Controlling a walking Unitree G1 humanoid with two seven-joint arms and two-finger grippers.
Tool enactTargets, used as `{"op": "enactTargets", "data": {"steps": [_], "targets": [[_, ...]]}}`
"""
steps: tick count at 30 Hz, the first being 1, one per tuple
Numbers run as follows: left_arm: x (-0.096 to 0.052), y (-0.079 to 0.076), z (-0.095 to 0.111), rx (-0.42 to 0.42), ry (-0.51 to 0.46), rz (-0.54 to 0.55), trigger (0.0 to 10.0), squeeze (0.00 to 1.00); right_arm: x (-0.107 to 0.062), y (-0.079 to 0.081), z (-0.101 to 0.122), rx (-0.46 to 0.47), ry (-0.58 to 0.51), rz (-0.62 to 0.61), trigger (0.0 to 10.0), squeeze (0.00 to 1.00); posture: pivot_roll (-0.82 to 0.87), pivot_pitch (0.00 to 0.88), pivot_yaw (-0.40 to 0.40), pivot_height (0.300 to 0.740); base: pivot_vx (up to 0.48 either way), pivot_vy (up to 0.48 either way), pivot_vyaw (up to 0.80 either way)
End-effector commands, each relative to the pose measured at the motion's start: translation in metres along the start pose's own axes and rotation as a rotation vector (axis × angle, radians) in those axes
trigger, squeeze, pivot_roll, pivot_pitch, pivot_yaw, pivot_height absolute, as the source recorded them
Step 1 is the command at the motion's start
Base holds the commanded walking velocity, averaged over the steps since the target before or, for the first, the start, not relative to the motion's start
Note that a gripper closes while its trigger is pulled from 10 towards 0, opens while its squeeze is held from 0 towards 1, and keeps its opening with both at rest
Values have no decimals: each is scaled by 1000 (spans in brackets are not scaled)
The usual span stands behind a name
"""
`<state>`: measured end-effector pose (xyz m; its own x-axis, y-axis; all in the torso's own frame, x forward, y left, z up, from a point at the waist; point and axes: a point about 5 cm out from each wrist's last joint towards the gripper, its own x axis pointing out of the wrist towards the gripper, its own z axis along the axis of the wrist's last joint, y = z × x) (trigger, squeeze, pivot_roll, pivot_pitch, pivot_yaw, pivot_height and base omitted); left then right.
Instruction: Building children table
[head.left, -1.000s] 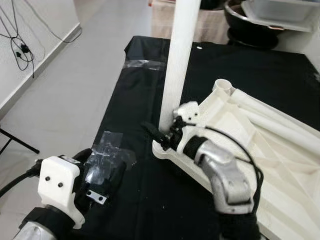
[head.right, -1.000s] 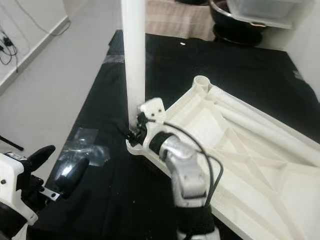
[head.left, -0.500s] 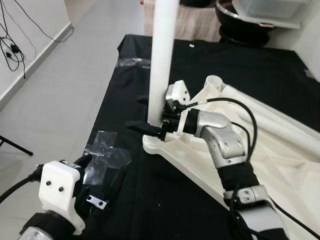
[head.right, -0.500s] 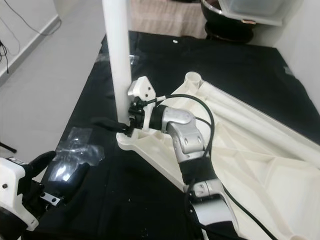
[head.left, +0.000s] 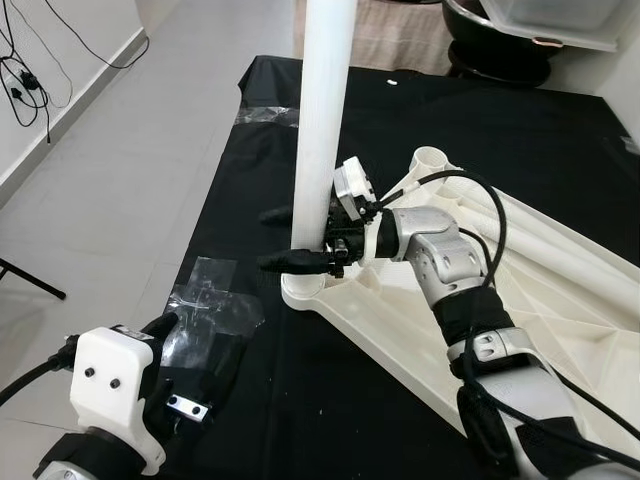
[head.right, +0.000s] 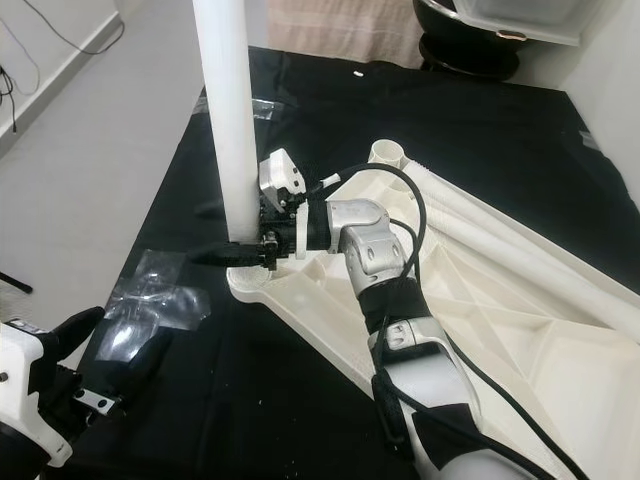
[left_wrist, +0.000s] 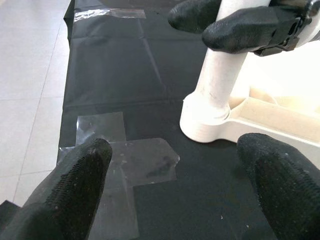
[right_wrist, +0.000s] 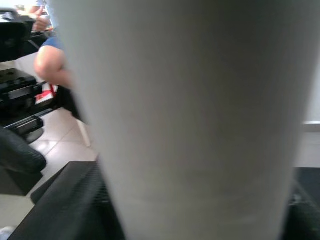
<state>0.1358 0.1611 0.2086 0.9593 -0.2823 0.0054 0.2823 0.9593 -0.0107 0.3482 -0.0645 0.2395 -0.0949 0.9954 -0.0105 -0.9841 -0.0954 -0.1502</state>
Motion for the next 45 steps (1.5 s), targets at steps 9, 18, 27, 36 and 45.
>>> {"op": "enactTargets", "data": {"steps": [9, 18, 27, 36, 45], "targets": [[0, -2, -2, 1, 13, -11, 10000, 0, -21, 14, -20, 11, 9, -87, 0, 0, 240, 243, -123, 740, 0, 0, 0], [5, -3, 0, 6, 7, -30, 10000, 0, -26, 56, -50, 35, 101, -894, 0, 0, 194, 192, -98, 740, 0, 0, 0], [9, -4, 2, 15, 0, -42, 10000, 0, -7, 76, -59, -11, 215, -1095, 0, 0, 181, 155, -83, 740, 0, 0, 0], [13, -1, 4, 25, -18, -33, 10000, 0, -1, 65, -57, 14, 181, -1093, 1569, 0, 180, 152, -91, 740, 0, 0, 0], [15, -3, 4, 19, -12, -41, 10000, 0, -14, 63, -33, 4, 130, -868, 10000, 1000, 164, 154, -85, 740, 0, 0, 0]]}}
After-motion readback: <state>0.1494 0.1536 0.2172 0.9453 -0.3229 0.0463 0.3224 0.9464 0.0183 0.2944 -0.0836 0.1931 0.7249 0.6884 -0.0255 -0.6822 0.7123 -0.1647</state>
